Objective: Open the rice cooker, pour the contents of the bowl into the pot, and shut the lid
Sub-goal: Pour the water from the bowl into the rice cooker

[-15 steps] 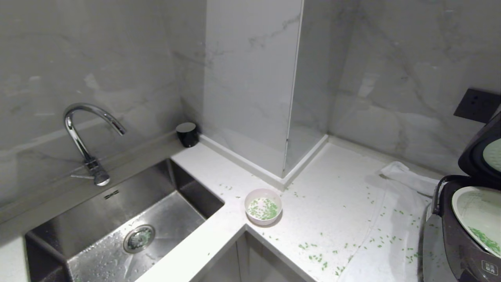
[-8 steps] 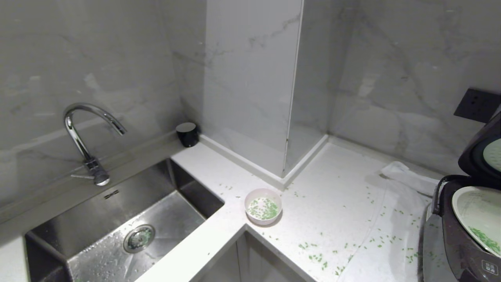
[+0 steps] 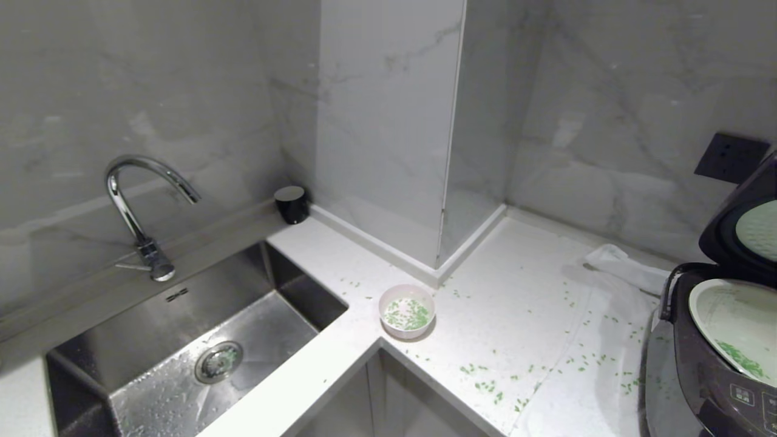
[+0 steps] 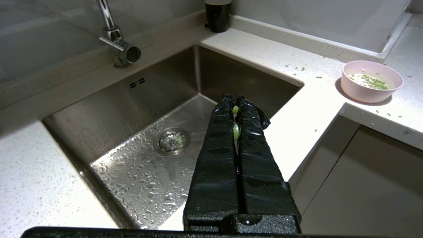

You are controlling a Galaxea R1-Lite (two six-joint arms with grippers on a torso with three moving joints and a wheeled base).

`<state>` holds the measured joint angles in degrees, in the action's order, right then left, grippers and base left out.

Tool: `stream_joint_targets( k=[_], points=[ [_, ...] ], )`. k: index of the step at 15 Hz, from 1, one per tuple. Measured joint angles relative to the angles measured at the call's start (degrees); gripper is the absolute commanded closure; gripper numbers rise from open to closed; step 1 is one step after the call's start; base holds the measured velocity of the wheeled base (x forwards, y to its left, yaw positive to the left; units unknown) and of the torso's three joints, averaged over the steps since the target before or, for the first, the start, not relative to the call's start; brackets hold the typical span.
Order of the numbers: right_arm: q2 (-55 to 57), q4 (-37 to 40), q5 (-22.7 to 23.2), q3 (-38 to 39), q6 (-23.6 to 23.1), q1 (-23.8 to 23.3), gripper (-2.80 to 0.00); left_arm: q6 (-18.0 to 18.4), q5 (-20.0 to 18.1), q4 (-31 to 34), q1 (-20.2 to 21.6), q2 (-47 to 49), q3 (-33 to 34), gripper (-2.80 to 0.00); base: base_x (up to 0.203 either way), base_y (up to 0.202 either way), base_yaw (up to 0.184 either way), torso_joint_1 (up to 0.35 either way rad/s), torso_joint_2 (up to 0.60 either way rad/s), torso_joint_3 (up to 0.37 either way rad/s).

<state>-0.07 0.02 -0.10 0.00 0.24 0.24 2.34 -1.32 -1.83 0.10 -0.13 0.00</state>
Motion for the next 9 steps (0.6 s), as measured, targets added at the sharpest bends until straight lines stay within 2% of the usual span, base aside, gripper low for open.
stream_joint_targets(
  k=[4,9],
  points=[
    [0.0,-0.02,0.03,0.0,0.02,0.0,0.0,0.0,0.05,-0.03,-0.02,0.0,0.0,0.0,0.002,0.001,-0.014,0.0,0.0,0.001],
    [0.0,-0.02,-0.01,0.0,0.03,0.0,0.0,0.02,0.0,-0.01,-0.12,0.02,0.0,0.0,0.004,0.009,-0.162,0.003,0.0,0.003]
  ],
)
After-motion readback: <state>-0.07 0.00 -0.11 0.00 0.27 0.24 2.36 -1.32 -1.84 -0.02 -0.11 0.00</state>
